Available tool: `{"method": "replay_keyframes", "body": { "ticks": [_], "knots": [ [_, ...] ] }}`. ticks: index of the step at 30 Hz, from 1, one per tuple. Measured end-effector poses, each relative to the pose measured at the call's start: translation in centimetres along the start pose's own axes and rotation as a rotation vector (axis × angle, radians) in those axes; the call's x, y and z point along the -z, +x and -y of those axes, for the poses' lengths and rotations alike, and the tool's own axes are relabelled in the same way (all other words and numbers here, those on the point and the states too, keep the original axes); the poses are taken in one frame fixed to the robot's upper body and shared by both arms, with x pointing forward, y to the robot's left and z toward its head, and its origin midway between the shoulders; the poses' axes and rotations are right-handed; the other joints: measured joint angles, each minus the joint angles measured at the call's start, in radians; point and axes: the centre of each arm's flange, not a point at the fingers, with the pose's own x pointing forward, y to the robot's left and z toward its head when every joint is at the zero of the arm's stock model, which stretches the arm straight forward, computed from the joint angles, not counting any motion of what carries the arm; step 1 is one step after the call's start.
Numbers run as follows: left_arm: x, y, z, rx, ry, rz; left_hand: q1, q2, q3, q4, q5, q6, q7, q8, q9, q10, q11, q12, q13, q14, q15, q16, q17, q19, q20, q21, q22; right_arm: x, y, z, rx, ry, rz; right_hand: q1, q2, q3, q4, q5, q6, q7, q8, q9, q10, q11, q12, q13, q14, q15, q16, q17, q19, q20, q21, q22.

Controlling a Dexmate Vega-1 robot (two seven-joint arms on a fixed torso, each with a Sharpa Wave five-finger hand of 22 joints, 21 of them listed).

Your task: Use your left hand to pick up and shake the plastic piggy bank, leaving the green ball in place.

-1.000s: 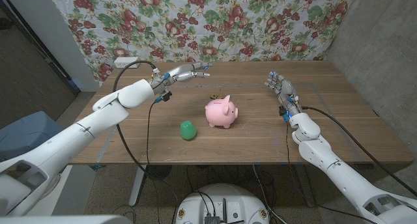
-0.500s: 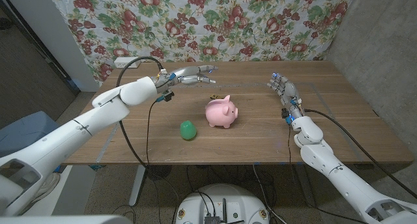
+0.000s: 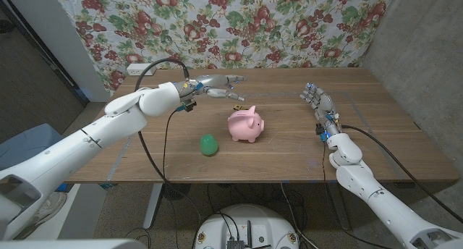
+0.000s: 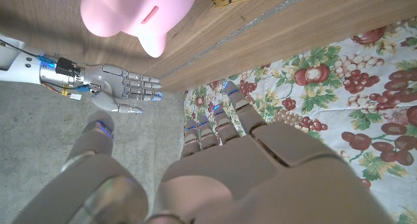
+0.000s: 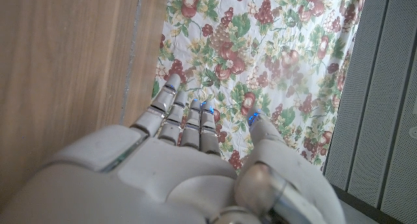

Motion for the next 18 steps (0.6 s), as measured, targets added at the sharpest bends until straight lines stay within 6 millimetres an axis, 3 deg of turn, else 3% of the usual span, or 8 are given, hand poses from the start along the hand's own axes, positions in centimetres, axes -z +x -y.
{"method": "replay_keyframes", "body": {
  "ticks": [9,18],
  "knots": [
    [-1.0,0.3,-0.2,0.020,0.105,-0.028,0.038,-0.037,0.000,0.000,0.000,0.041,-0.041,0.017,0.000,0.001,-0.001,0.000,0.005,0.005,-0.005,0.000,0.000,-0.062,0.022,-0.019,0.000,0.1,-0.3,0.2,0.004,0.002,0.001,-0.001,-0.001,-0.004,0.004,0.000,0.000,0.000,0.000,0.000,0.000,0.000,0.000,0.000,0.000,0.000,0.000,0.000,0.004,0.004,0.000,0.005],
    [-1.6,0.6,-0.1,0.053,0.171,-0.056,0.063,-0.049,-0.009,0.000,0.004,0.048,-0.037,0.026,0.004,-0.001,-0.003,0.000,0.005,-0.019,-0.003,0.000,0.000,-0.116,0.033,-0.027,0.000,0.3,-0.7,0.2,0.010,0.004,-0.003,-0.001,-0.001,-0.004,0.004,0.000,0.000,0.000,0.000,0.000,0.002,0.002,0.000,0.000,0.000,0.000,0.000,-0.005,0.004,0.003,-0.004,0.005]
  ]
}}
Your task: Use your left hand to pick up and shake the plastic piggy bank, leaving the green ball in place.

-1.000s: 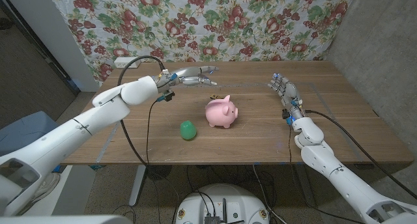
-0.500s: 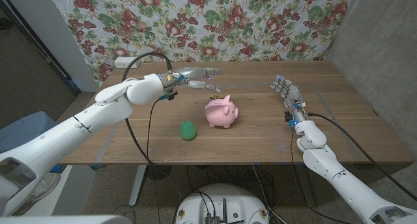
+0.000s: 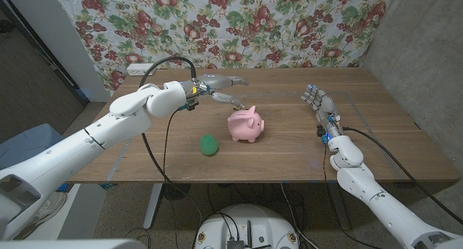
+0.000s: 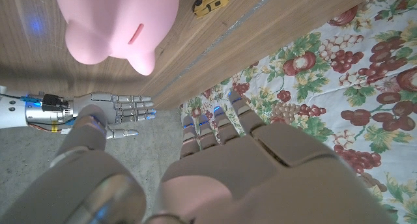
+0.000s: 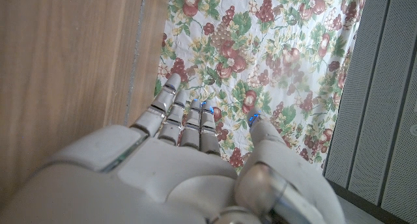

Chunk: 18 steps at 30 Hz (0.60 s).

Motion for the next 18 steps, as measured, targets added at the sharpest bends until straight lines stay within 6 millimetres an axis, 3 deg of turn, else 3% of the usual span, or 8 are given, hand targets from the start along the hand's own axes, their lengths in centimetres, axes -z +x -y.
{"method": "replay_keyframes", "body": {
  "ticks": [5,13,16,18],
  "knots": [
    [-0.30,0.14,0.04,0.020,0.016,-0.013,0.012,-0.001,-0.003,0.003,0.000,0.001,-0.012,0.005,0.000,-0.006,0.006,0.000,0.000,-0.017,-0.001,0.000,0.005,-0.036,0.002,0.000,0.000,0.00,-0.19,-0.03,0.004,0.002,0.000,0.000,0.000,-0.003,0.003,0.000,0.000,0.000,0.000,0.000,0.000,0.000,0.000,0.000,0.000,0.000,0.000,0.000,0.000,0.000,0.000,0.000],
    [-0.78,0.34,0.30,0.061,0.035,-0.033,0.022,-0.001,-0.010,0.005,0.000,0.001,-0.013,0.006,0.005,-0.006,0.006,0.000,0.000,-0.020,0.004,0.000,0.005,-0.038,0.003,0.000,0.000,0.01,-0.56,-0.03,0.006,0.001,-0.002,-0.001,0.000,-0.003,0.003,0.000,0.000,0.000,0.000,0.000,0.000,0.000,0.000,0.000,0.000,0.000,0.000,0.000,0.000,0.000,-0.004,0.000],
    [-0.68,0.36,0.55,0.084,0.039,-0.050,0.028,-0.004,-0.010,0.005,0.000,-0.002,-0.009,0.006,0.005,-0.006,0.006,0.000,0.002,-0.022,0.005,0.000,0.005,-0.039,0.003,0.000,0.000,0.02,-0.77,-0.02,0.006,-0.001,-0.004,-0.025,-0.004,-0.003,0.003,0.000,0.000,0.000,0.000,0.000,0.000,0.000,0.000,0.000,0.000,0.000,0.000,0.000,0.003,-0.004,-0.004,0.000],
    [-0.80,0.41,0.71,0.096,0.042,-0.056,0.033,0.001,-0.010,0.005,0.000,-0.002,-0.009,0.006,0.005,-0.005,0.006,0.000,0.005,-0.022,0.005,0.000,0.005,-0.049,0.013,0.000,0.000,0.03,-0.89,-0.01,0.006,-0.002,-0.006,-0.025,-0.004,-0.003,0.003,0.000,0.000,0.000,0.000,0.000,0.000,0.000,0.000,0.000,0.000,0.000,-0.004,0.000,0.003,-0.004,-0.004,0.000]
  ]
}}
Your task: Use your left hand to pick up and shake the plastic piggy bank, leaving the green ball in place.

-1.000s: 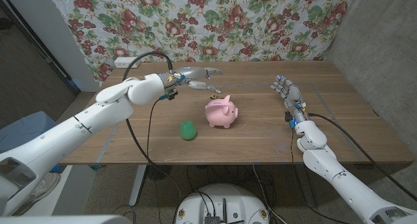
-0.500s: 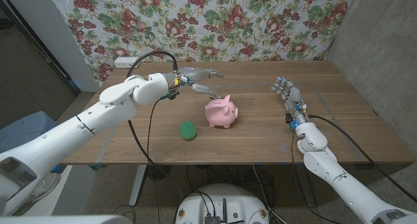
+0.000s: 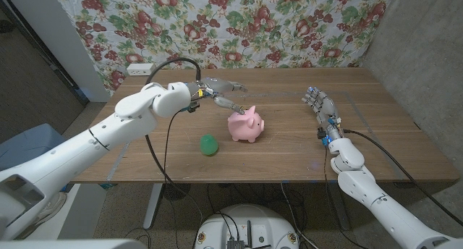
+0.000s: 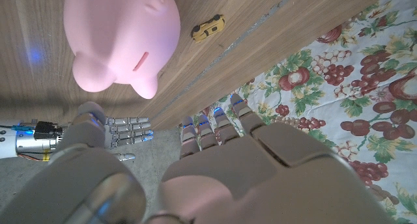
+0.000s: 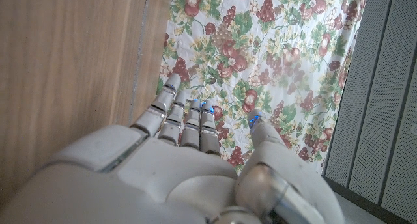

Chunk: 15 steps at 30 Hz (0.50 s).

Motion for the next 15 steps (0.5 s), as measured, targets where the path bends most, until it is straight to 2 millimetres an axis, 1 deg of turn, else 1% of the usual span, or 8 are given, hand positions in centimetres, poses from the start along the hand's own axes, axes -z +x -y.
{"method": "replay_keyframes", "body": {
  "ticks": [7,9,11,15],
  "knots": [
    [-0.26,0.15,0.34,0.028,0.012,-0.015,0.005,-0.005,-0.004,0.004,0.000,0.000,0.000,0.004,0.000,0.000,0.000,0.000,0.000,-0.005,0.005,0.000,0.000,-0.007,0.007,0.000,0.000,-0.02,-0.26,0.07,0.001,-0.001,-0.003,0.000,0.000,0.000,0.000,0.000,0.000,0.000,0.000,0.000,0.002,0.002,0.000,0.000,0.000,0.000,0.000,0.000,0.000,0.000,0.000,0.000],
    [-0.37,0.20,0.38,0.033,0.014,-0.017,0.005,-0.005,-0.006,0.002,0.000,0.000,0.000,0.004,0.000,0.000,0.000,0.000,0.000,-0.009,0.002,0.000,0.000,-0.007,0.007,0.000,0.000,-0.02,-0.31,0.10,0.002,-0.002,-0.003,0.000,0.000,-0.004,0.004,0.000,0.000,0.000,0.000,0.000,0.002,0.002,0.000,0.000,0.000,0.000,0.000,0.000,0.000,0.000,0.000,0.000],
    [-0.43,0.24,0.45,0.038,0.017,-0.021,0.011,0.000,-0.008,0.000,0.000,0.000,0.000,0.004,0.000,0.000,0.000,0.000,0.000,-0.009,0.002,0.000,0.000,-0.007,0.007,0.000,0.000,-0.02,-0.35,0.13,0.002,-0.003,-0.004,0.012,0.012,-0.004,0.004,0.000,0.000,0.000,0.000,0.000,0.002,0.002,0.000,0.000,0.000,0.000,0.000,0.000,0.000,0.000,0.000,0.000],
    [-0.57,0.32,0.60,0.049,0.022,-0.029,0.015,-0.004,-0.008,0.000,0.000,0.003,0.003,0.004,0.000,0.000,0.000,0.000,0.000,-0.009,0.002,0.000,0.000,-0.007,0.007,0.000,0.000,-0.06,-0.41,0.14,0.001,-0.004,-0.003,0.012,0.012,-0.004,0.004,0.000,0.000,0.000,0.000,0.000,0.002,0.002,0.000,0.000,0.000,0.000,0.000,0.000,0.000,0.000,0.000,0.000]
  ]
}}
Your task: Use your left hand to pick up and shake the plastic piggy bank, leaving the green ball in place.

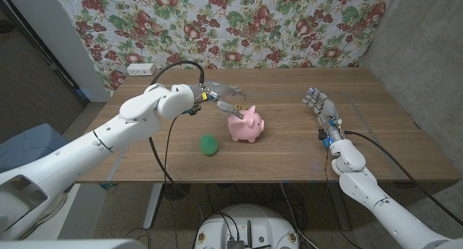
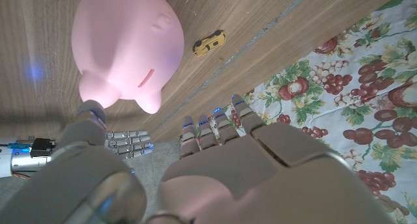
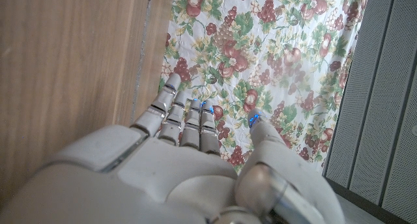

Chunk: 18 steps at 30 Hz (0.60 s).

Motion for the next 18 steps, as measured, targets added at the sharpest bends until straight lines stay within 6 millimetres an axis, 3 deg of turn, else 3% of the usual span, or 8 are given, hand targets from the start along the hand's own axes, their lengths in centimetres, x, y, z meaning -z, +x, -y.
{"method": "replay_keyframes", "body": {
  "ticks": [18],
  "knots": [
    [-0.9,1.0,0.9,0.055,0.012,-0.023,0.024,0.005,-0.004,0.004,0.000,0.010,0.003,0.012,0.000,-0.002,-0.002,0.000,0.000,0.009,0.009,0.000,0.000,0.016,-0.001,0.014,-0.002,-0.2,-0.1,0.5,0.001,-0.003,-0.003,-0.008,-0.008,0.000,0.000,0.000,0.000,0.000,0.000,0.000,0.000,0.000,0.000,0.000,0.004,0.004,0.000,0.000,0.000,0.000,-0.011,0.000]
  ]
}}
